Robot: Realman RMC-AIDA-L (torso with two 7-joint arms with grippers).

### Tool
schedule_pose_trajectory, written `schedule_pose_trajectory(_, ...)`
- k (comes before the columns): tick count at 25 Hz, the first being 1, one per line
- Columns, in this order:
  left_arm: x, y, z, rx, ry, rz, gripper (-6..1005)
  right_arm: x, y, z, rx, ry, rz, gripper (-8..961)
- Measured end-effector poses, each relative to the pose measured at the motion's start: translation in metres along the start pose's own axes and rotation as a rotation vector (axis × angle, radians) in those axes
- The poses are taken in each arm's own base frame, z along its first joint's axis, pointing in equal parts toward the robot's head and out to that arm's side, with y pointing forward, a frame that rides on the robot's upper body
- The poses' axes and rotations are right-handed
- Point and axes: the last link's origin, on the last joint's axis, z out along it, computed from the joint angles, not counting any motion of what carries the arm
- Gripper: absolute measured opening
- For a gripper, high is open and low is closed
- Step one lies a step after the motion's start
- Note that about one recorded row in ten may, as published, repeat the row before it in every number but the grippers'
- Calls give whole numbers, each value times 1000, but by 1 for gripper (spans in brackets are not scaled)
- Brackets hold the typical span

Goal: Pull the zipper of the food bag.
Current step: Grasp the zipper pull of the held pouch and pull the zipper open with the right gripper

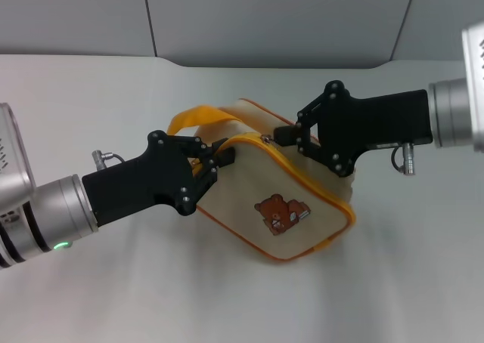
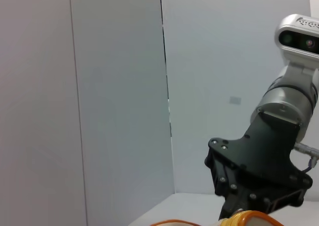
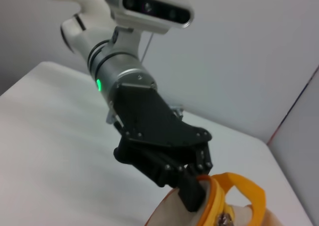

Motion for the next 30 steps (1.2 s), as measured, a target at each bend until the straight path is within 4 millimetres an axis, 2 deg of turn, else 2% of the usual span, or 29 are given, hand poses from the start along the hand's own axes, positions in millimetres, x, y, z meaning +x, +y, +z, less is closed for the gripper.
schedule_pose_trajectory(12, 3, -2, 0, -8, 5, -25, 57, 11, 16, -14, 86, -61, -61, 38)
schedule_pose_trajectory(17, 5, -3, 0, -17, 6, -29, 57, 10, 19, -14, 115, -92, -134, 223)
schedule_pose_trajectory(28, 8, 1, -1, -41, 29, -46, 57, 15, 24, -5, 149, -111, -198, 399)
schedule_pose_trajectory(30, 8, 2, -1, -41, 29, -47, 57, 15, 26, -1, 141, -109, -211, 398)
